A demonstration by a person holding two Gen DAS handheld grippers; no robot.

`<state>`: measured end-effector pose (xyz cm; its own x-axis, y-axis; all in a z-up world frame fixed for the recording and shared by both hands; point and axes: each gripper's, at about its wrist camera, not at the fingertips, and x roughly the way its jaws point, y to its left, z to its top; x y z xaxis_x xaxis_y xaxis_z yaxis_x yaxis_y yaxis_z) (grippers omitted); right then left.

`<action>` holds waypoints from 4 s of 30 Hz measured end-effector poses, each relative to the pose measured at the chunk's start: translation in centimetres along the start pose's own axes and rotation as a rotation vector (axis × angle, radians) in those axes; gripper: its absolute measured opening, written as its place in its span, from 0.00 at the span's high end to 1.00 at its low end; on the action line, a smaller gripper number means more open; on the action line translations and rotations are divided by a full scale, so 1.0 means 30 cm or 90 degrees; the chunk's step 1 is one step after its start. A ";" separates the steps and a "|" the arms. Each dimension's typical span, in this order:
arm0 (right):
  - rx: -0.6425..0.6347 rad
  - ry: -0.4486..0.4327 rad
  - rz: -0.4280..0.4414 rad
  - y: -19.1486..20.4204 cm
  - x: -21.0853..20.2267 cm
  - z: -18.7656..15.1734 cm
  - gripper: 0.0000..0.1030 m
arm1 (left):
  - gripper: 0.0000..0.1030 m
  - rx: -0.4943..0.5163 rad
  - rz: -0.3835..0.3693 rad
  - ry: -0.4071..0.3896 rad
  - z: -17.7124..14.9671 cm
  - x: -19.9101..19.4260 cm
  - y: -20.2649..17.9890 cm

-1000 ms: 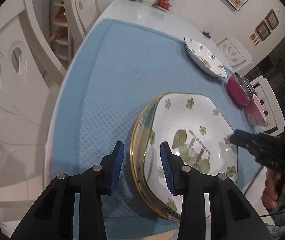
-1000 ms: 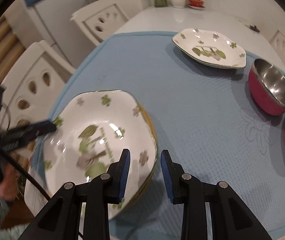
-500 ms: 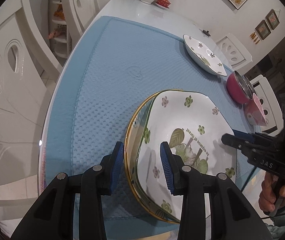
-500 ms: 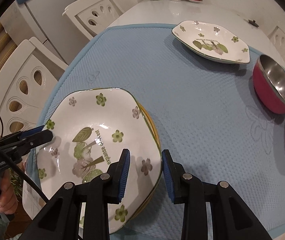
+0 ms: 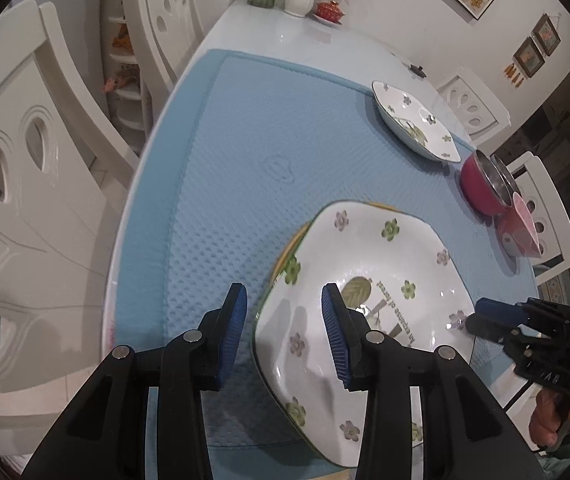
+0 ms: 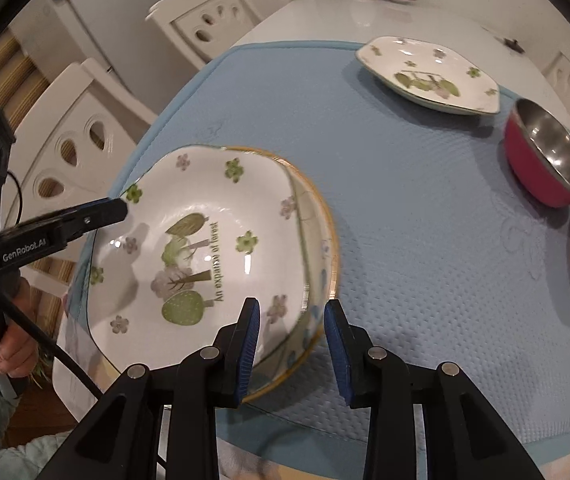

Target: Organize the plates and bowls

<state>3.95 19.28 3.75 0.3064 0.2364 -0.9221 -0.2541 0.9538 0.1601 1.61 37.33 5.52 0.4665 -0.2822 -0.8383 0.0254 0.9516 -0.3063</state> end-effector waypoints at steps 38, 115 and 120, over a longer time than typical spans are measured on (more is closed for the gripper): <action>0.329 -0.126 -0.027 -0.562 -0.075 0.636 0.47 | 0.49 0.063 -0.098 0.054 0.645 0.483 -0.416; 0.159 -0.108 0.070 -0.487 -0.021 0.602 0.70 | 0.59 0.059 -0.066 -0.017 0.576 0.266 -0.248; 0.161 -0.094 0.068 -0.437 -0.094 0.558 0.70 | 0.59 0.046 -0.049 -0.015 0.528 0.195 -0.260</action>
<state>21.79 9.23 10.15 0.4255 0.3443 -0.8369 -0.0616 0.9337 0.3529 18.14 30.19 10.14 0.4818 -0.3526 -0.8022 0.1249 0.9337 -0.3355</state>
